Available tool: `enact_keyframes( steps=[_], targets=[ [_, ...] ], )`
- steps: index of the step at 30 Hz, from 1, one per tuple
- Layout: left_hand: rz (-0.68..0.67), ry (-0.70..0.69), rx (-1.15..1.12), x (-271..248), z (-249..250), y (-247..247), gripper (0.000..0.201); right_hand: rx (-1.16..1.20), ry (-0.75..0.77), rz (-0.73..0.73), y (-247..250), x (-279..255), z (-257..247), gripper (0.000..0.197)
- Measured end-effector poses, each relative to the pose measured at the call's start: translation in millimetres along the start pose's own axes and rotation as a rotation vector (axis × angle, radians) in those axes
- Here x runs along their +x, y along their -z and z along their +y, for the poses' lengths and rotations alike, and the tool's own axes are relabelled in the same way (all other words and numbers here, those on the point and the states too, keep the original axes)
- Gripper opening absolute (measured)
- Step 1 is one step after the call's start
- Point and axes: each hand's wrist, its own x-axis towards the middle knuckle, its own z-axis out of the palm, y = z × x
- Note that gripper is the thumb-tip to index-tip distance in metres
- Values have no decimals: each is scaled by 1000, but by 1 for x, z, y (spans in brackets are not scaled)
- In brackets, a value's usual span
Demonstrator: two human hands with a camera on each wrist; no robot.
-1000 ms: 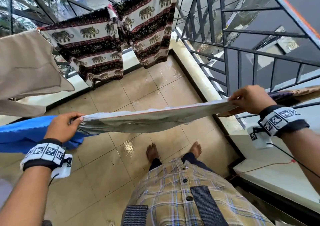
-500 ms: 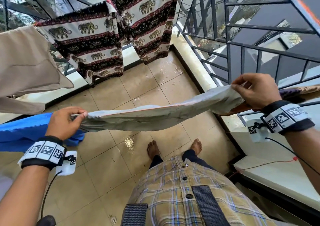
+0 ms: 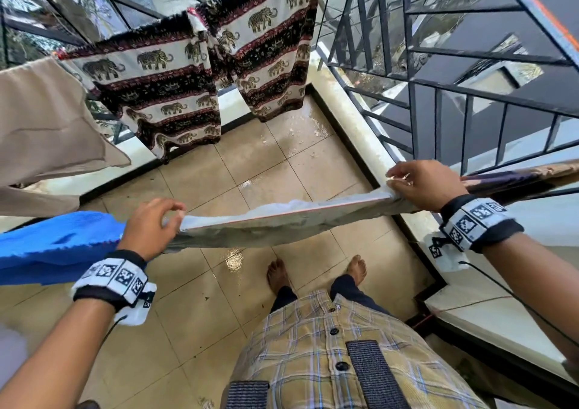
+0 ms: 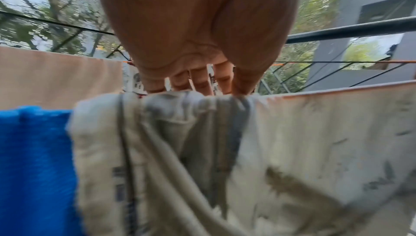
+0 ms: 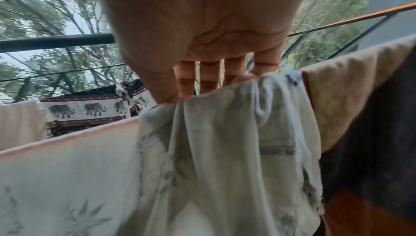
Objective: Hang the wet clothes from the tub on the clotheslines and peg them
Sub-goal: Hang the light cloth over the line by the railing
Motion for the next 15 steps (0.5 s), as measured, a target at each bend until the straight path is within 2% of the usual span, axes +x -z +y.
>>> enact_keyframes(
  steps=[4,8,12,15],
  targets=[
    [-72,-210,-81,0,45,-11,22,7,230,-68,-4,-2,-10,21],
    [-158,-351,-129,12,107,-40,30,-24,305,-147,-7,1,-19,13],
    [-221,-382,-197,20,140,-62,15,-44,295,-143,-9,-2,-16,13],
    [-180,-293,-322,20,142,-63,9,-52,313,-96,-16,-4,-16,12]
  ],
)
